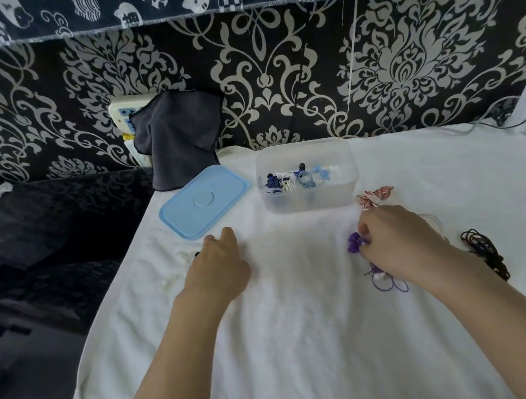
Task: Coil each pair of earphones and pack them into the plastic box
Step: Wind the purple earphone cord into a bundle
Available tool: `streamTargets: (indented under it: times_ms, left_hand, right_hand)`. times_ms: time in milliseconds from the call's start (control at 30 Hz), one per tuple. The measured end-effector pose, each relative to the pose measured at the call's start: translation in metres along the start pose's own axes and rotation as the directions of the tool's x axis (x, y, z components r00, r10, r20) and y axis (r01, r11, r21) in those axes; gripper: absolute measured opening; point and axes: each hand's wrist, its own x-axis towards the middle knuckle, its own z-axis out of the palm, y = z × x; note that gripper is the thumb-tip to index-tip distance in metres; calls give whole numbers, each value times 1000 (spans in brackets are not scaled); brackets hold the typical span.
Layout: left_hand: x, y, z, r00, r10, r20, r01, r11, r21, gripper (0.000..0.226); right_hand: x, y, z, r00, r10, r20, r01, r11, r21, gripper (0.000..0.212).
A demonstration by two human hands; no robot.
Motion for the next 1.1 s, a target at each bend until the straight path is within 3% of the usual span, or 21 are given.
streamTargets:
  times_ms: [167, 300, 400, 533, 667, 767, 900, 1100]
  left_hand:
    - [-7, -27, -13, 995, -96, 42, 98, 993, -65, 25]
    - [-13, -43, -16, 992, -110, 70, 116, 988, -98, 32]
    - [-14, -54, -18, 994, -108, 34, 112, 983, -144, 32]
    - [-18, -67, -20, 993, -108, 54, 115, 982, -153, 35]
    - [-20, -78, -22, 993, -115, 10, 116, 980, -159, 38]
    - [-18, -84, -21, 992, -123, -29, 116, 978, -175, 40]
    - [-17, -89, -18, 994, -113, -5, 110, 979, -173, 42]
    - [-14, -98, -16, 991, -93, -92, 75, 981, -179, 24]
  right_hand:
    - [1, -2, -1, 998, -42, 47, 43, 999, -12, 23]
    - [-5, -11, -11, 996, -88, -8, 89, 994, 60, 15]
    - [-10, -19, -17, 991, -128, -47, 135, 974, 181, 8]
    - [-13, -31, -17, 985, -172, -10, 162, 901, 402, 14]
    - [-12, -43, -15, 980, -196, 24, 156, 844, 513, 24]
    - [-9, -53, -10, 971, -229, 63, 147, 789, 596, 20]
    - [-5, -64, -3, 945, -301, 131, 178, 806, 564, 10]
    - [-4, -71, 5, 945, -326, 22, 297, 885, 359, 21]
